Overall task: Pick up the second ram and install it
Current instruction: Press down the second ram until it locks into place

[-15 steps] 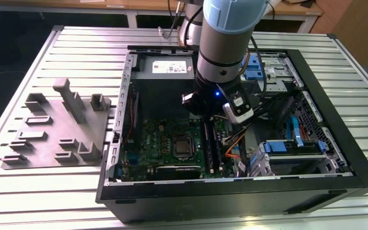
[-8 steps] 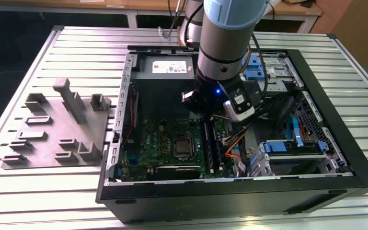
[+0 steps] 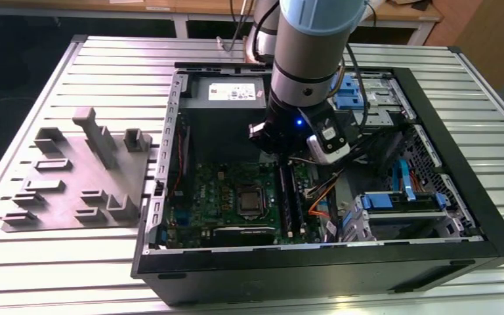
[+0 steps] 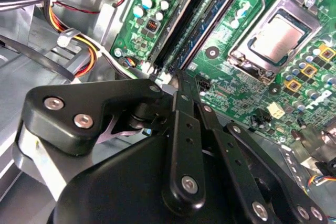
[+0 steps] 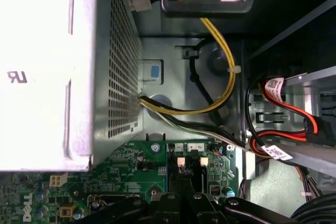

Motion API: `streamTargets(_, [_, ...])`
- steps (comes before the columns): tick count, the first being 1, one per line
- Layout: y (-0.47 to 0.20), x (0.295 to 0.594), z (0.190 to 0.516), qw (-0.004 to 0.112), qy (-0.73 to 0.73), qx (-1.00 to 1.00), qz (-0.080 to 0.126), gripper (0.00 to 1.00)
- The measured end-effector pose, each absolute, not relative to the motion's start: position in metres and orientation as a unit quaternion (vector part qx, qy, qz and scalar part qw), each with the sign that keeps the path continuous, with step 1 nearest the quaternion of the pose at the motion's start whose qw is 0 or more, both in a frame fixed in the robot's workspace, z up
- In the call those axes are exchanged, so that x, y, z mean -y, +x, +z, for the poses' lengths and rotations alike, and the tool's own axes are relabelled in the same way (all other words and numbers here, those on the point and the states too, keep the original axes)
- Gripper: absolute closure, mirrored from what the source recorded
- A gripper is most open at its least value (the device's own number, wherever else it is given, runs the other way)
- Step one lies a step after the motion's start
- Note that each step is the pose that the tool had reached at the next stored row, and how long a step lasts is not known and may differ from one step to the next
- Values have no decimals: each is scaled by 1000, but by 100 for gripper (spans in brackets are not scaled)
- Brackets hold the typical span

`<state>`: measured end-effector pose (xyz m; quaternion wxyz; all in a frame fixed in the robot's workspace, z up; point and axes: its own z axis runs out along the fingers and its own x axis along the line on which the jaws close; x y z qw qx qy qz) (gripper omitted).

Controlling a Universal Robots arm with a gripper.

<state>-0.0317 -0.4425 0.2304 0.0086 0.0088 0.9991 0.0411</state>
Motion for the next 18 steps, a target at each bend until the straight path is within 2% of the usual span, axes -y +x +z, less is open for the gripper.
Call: streamTargets(18, [-32, 476, 230, 9, 9, -999, 41, 90])
